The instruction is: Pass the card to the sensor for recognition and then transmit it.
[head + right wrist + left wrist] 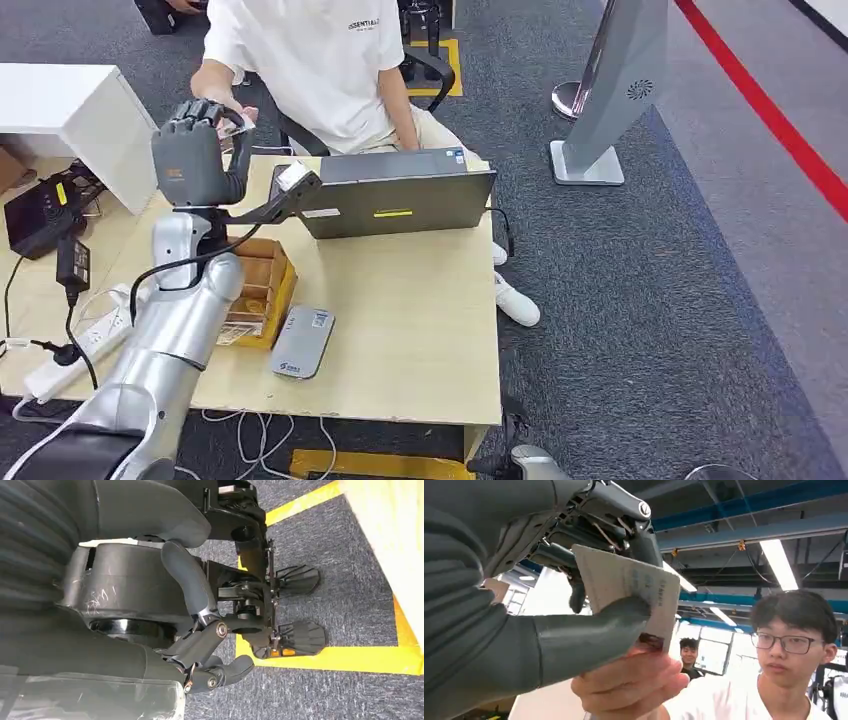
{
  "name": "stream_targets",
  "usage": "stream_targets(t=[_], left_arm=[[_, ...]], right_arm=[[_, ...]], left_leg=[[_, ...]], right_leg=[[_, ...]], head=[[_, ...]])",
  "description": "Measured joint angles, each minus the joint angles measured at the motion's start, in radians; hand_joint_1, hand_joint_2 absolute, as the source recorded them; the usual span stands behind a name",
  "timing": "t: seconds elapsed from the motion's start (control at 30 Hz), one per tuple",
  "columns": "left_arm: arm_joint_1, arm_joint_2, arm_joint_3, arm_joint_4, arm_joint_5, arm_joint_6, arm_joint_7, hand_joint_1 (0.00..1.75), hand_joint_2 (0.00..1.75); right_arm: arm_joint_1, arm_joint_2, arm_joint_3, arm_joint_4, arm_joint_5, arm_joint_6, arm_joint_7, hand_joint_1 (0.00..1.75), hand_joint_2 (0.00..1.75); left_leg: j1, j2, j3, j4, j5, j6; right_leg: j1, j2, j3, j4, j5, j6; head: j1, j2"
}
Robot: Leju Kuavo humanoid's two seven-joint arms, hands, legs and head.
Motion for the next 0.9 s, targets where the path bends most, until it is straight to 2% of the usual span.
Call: stream_targets(t=[0.9], left_arm=[[0.012,0.002,-0.029,0.044,0.06,0.009,-0.027,1.75,1.75]], right_arm=[[0.002,0.0,0.0,0.001,-0.002,0.0,-0.011,0.0,1.75]], left_leg=[[0.0,0.0,0.0,0.0,0.0,0.0]], right_leg=[[0.0,0.0,0.0,0.0,0.0,0.0]], head=[[0.0,0.0]])
